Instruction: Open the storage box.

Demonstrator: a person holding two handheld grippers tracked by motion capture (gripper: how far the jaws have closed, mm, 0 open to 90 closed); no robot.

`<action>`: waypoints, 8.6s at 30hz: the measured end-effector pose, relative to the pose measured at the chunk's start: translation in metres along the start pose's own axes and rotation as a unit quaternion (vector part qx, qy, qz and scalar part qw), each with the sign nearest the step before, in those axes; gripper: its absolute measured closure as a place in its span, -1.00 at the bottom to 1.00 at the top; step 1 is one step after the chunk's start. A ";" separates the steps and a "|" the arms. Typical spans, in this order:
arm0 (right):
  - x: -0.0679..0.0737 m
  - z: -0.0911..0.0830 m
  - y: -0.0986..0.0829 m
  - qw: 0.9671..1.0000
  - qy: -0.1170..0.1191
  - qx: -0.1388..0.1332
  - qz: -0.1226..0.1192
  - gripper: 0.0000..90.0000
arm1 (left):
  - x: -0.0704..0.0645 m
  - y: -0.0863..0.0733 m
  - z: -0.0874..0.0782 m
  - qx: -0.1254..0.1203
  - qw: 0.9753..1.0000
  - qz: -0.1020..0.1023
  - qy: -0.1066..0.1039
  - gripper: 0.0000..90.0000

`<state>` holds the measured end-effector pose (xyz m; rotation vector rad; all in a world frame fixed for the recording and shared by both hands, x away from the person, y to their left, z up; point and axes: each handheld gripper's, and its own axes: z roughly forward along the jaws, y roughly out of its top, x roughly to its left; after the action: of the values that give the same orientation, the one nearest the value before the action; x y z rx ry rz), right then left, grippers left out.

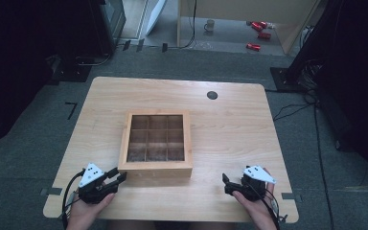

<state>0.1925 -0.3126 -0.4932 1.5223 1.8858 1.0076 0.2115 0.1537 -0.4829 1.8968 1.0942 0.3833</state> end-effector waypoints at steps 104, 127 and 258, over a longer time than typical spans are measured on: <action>0.102 0.009 0.150 0.985 0.091 -0.133 -0.063 -0.52 | 0.054 -0.029 0.004 0.074 0.986 -0.014 0.146 -0.51; 0.086 0.047 0.188 0.980 0.106 -0.162 -0.054 -0.42 | 0.055 -0.029 0.004 0.073 0.987 -0.012 0.145 -0.50; -0.066 0.025 0.037 0.997 -0.030 -0.003 0.074 -0.70 | 0.053 -0.029 0.005 0.072 0.987 -0.011 0.144 -0.46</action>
<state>0.2492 -0.3677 -0.4823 1.6895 1.7482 1.0197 0.2291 0.2001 -0.5173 1.9957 1.3634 0.5924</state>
